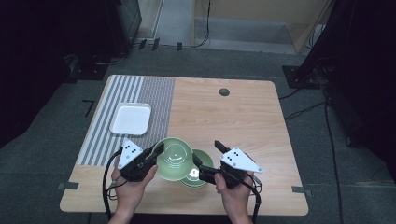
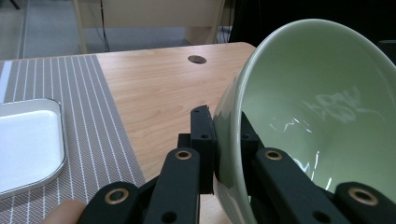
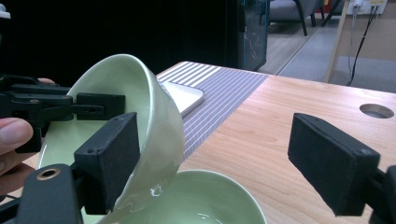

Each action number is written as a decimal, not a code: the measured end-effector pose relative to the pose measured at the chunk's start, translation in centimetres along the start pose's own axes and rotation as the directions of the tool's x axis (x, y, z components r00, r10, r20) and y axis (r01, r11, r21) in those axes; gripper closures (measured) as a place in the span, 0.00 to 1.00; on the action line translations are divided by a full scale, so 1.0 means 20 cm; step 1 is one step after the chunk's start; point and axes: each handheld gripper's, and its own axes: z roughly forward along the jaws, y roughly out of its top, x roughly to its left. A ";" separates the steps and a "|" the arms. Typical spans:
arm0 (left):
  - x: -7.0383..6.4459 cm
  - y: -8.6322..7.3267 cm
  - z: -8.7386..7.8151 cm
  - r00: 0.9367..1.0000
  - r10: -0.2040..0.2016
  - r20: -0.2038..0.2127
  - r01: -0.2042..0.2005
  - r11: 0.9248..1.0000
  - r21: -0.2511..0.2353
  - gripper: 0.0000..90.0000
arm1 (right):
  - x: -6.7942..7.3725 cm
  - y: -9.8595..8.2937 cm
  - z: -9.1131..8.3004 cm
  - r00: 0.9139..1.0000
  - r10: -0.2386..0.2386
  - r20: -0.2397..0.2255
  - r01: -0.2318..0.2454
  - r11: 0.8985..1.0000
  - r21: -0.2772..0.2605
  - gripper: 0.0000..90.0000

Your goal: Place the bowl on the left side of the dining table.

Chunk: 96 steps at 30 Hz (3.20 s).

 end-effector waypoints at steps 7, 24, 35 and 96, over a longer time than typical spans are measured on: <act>0.06 0.02 -0.03 1.000 -0.023 -0.014 0.023 1.000 -0.013 0.93 | -0.04 0.03 -0.04 0.999 0.016 0.042 -0.015 1.000 -0.022 0.21; 0.23 0.03 -0.09 0.993 -0.081 -0.088 0.078 0.996 -0.038 0.93 | -0.19 -0.01 -0.04 0.990 0.013 0.140 -0.015 1.000 0.014 0.19; 0.32 0.03 -0.12 0.986 -0.111 -0.125 0.105 0.993 -0.055 0.93 | -0.32 -0.09 -0.04 0.977 0.029 0.211 -0.042 0.997 0.061 0.19; 0.73 0.13 -0.04 0.944 -0.233 -0.234 0.219 0.972 -0.081 0.94 | -0.93 -0.59 -0.33 0.874 0.095 0.477 -0.263 0.918 0.298 0.18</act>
